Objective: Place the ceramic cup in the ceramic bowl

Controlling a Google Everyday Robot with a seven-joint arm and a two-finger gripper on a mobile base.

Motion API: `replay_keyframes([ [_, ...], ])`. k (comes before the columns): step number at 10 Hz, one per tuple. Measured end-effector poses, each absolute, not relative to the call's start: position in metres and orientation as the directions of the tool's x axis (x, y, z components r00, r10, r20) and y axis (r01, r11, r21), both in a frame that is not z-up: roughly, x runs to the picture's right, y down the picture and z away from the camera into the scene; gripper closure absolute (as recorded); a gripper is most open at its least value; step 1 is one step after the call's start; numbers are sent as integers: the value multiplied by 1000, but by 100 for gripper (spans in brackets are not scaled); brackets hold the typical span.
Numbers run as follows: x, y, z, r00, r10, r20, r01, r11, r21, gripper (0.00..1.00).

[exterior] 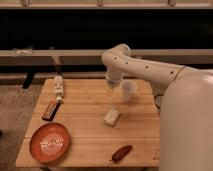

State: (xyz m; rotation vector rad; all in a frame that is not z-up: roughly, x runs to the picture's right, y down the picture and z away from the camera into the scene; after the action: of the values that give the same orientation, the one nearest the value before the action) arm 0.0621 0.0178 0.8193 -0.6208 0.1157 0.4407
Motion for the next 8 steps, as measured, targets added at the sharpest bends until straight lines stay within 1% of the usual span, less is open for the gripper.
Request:
replay_keyframes([
  [4,104,18,829,851,418,-319,-525,702,-481,20],
  [5,103,18,834,847,422,-324,-531,698,-480,20],
  [8,119,30,860,830,430,-356,-557,678,-480,20],
])
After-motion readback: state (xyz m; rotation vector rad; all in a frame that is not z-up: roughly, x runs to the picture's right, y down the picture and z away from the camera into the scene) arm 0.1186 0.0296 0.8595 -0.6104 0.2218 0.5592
